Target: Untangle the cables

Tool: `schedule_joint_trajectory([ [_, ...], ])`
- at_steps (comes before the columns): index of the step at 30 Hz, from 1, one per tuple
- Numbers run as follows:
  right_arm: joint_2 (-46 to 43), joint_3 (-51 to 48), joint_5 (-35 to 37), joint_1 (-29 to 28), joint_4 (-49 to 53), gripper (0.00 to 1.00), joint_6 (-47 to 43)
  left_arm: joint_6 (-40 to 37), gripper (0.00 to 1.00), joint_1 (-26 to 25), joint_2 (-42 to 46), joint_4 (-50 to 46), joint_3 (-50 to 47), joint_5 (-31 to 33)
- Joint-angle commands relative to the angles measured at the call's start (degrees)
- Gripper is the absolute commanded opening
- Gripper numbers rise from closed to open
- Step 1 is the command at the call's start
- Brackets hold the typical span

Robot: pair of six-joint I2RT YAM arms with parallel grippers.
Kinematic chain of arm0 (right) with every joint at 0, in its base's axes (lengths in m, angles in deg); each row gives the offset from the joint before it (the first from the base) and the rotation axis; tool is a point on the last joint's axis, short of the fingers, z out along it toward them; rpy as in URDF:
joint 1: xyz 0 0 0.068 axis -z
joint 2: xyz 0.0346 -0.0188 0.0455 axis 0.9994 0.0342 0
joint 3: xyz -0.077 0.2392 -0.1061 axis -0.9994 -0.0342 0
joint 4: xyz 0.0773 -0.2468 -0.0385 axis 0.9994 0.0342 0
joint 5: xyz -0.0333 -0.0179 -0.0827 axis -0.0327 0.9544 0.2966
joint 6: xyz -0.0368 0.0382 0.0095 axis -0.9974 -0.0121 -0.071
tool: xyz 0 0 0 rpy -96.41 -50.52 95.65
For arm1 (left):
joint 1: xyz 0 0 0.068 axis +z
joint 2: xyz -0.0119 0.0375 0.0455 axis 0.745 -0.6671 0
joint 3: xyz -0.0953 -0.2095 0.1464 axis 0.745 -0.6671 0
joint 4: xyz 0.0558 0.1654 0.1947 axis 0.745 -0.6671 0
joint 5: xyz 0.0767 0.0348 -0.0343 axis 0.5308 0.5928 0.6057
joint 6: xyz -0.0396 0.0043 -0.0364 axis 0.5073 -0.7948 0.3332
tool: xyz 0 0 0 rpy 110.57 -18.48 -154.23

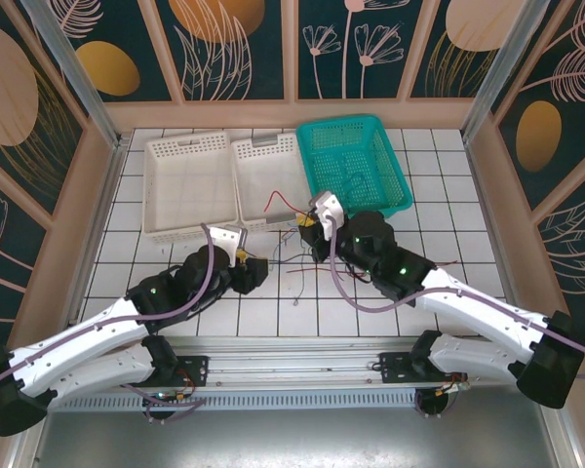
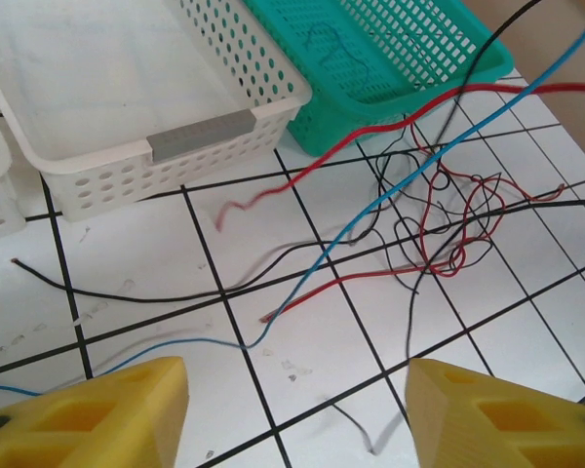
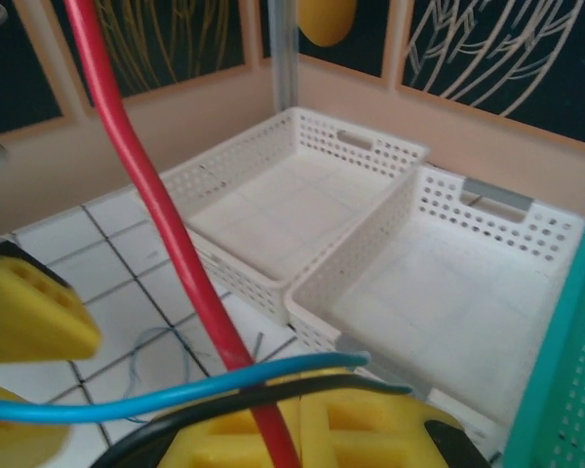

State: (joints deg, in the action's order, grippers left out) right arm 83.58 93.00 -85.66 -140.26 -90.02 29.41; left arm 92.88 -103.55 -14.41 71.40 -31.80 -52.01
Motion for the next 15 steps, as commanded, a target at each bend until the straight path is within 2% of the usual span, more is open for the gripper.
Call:
schedule_joint_trajectory([
  [1, -1.43, 5.14, -7.20, -0.07, 4.49, 0.00, 3.16, -0.12, 0.67, 0.20, 1.95, 4.00, -2.18, -1.56],
  [6, -2.26, 7.01, -12.31, -0.12, 4.87, 0.00, 5.25, 0.91, 0.79, 0.20, 5.55, 9.69, -5.89, -4.62],
  [15, -2.25, 6.39, -16.95, 0.02, 4.08, 0.00, 6.84, -0.73, 0.90, 0.20, 11.35, 18.42, -10.36, -11.20],
])
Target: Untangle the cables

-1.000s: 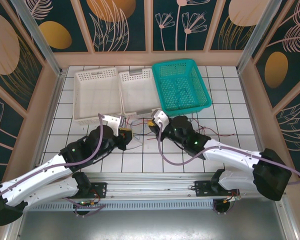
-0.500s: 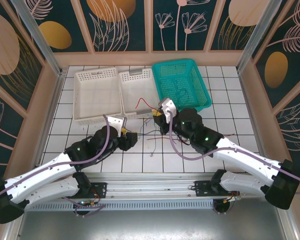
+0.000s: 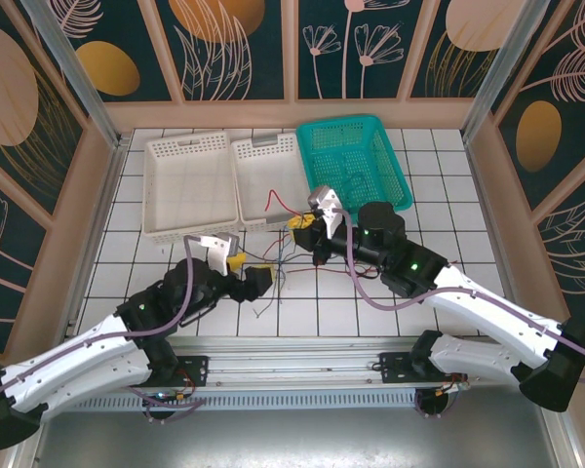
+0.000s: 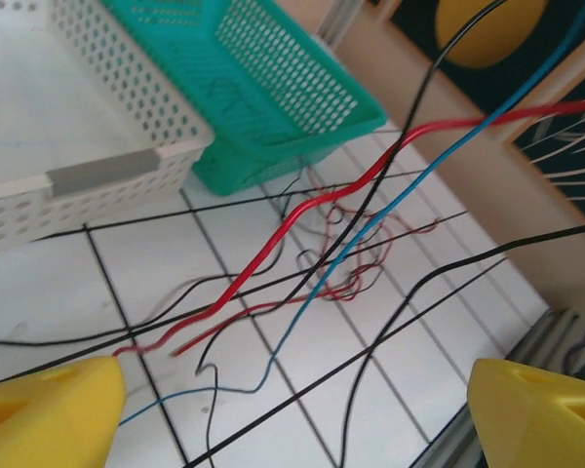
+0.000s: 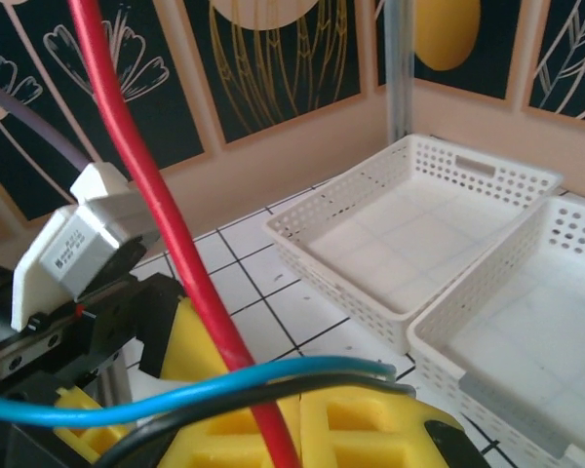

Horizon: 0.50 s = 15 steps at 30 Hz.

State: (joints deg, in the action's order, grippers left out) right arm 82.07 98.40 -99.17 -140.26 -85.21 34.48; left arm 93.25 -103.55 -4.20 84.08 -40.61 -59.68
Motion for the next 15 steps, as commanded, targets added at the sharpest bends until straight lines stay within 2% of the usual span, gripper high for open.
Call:
schedule_joint_trajectory([
  [1, -0.96, 0.71, -4.57, 0.02, -1.36, 0.00, 2.11, -1.11, 0.91, 0.21, 0.92, 7.06, -2.16, -4.21],
  [6, -2.05, -0.17, -8.70, 0.02, -3.94, 0.00, 3.61, -1.46, 0.90, 0.20, -3.29, 10.61, -2.75, -7.25],
  [11, -2.38, -0.26, -11.67, 0.06, -4.01, 0.00, 4.08, -1.85, 0.90, 0.20, -4.87, 12.30, -2.75, -6.32],
  [15, -3.34, -0.87, -12.94, 0.40, -4.36, 0.00, 4.41, -2.51, 0.86, 0.20, -4.16, 11.77, -2.64, -5.32],
])
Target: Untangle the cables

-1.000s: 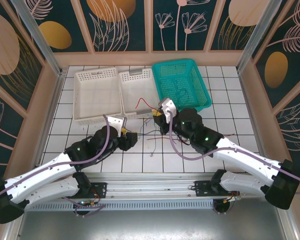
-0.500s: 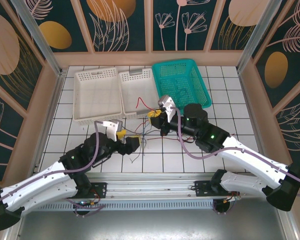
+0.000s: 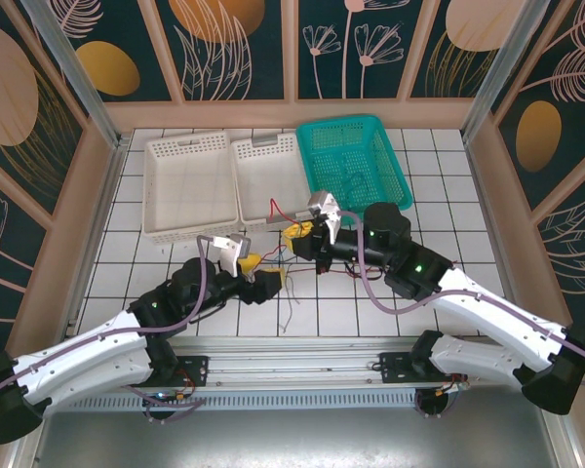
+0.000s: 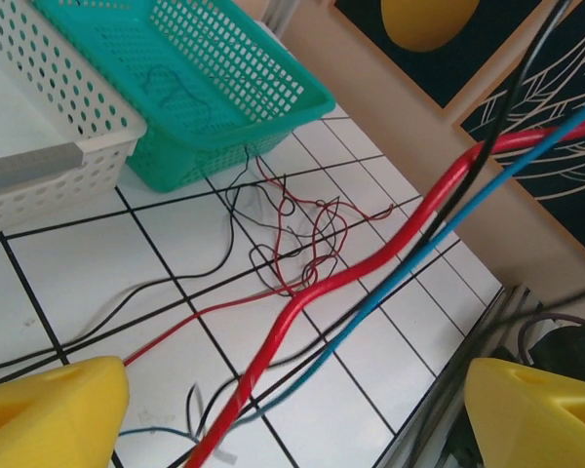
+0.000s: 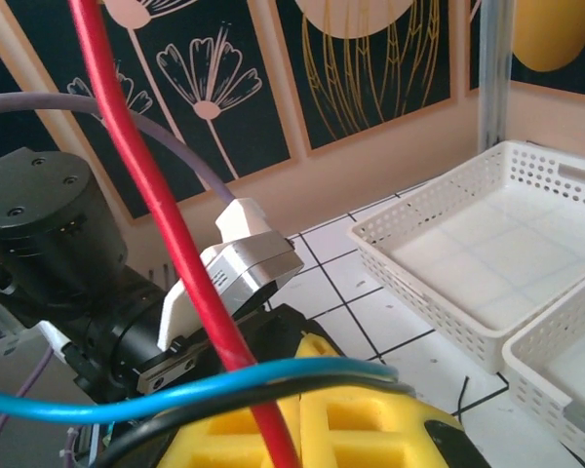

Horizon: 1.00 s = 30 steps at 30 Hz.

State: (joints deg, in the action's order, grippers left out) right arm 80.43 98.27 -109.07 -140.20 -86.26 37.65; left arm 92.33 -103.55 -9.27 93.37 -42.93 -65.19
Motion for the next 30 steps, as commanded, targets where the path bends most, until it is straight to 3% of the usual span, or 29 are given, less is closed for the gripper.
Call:
schedule_joint_trajectory([
  [1, -1.89, -0.92, -3.41, 0.46, -3.38, 0.00, 1.36, -1.66, 0.84, 0.20, 1.32, 2.51, -0.54, 0.29],
  [5, -2.40, -1.51, -4.21, 0.96, -3.07, 0.00, 1.29, -1.58, 0.68, 0.20, 2.94, 1.32, -0.86, 1.07],
  [12, -2.67, -2.45, -6.51, 1.76, -4.42, 0.00, 2.12, -0.89, 0.58, 0.21, 6.83, 0.83, -2.98, 1.10],
  [22, -3.12, -3.43, -8.31, 2.06, -6.98, 0.00, 3.39, -1.02, 0.60, 0.20, 3.62, 2.21, -2.89, -1.54],
  [30, -3.40, -4.51, -7.19, 2.49, -5.94, 0.00, 2.77, -1.17, 0.29, 0.20, 5.58, 1.46, -2.81, -0.95],
])
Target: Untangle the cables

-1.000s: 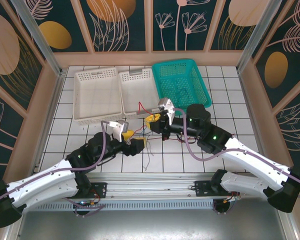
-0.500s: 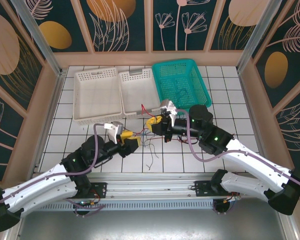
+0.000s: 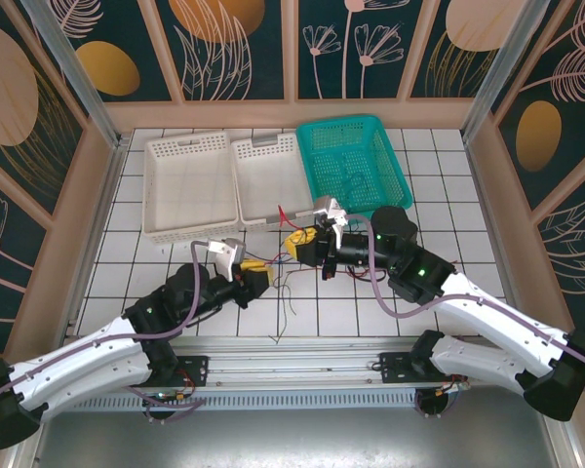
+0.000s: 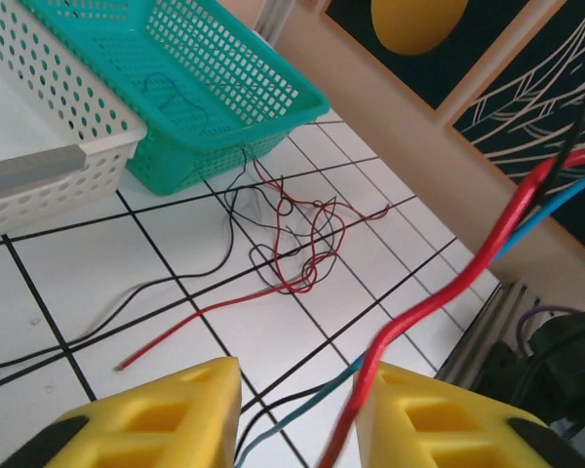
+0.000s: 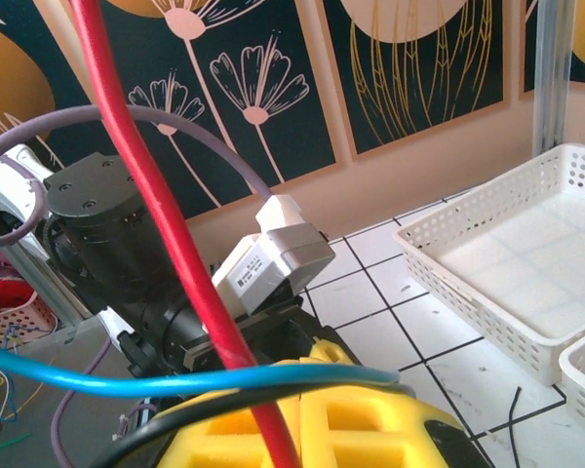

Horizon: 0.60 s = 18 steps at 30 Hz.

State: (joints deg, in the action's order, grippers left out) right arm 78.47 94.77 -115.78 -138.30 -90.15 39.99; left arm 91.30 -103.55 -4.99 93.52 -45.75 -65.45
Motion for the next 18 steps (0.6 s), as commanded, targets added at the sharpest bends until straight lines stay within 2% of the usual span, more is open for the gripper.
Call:
schedule_joint_trajectory([
  [1, -1.37, -1.28, -0.37, 0.75, -2.04, 0.00, 0.39, 0.08, 0.26, 0.18, 1.59, 1.31, -0.06, -0.76],
  [5, -1.28, -1.91, -0.46, 1.35, -2.34, 0.00, 0.66, 0.41, 0.26, 0.20, 2.11, 1.13, -0.01, -1.07],
  [7, -1.24, -2.07, -0.61, 1.63, -2.28, 0.00, 0.66, 0.49, 0.34, 0.20, 2.10, 1.04, 0.02, -1.35],
  [18, -1.68, -1.91, -2.27, 2.18, -3.18, 0.00, 1.42, 0.18, 0.37, 0.19, -0.21, 1.72, 0.29, -3.17],
])
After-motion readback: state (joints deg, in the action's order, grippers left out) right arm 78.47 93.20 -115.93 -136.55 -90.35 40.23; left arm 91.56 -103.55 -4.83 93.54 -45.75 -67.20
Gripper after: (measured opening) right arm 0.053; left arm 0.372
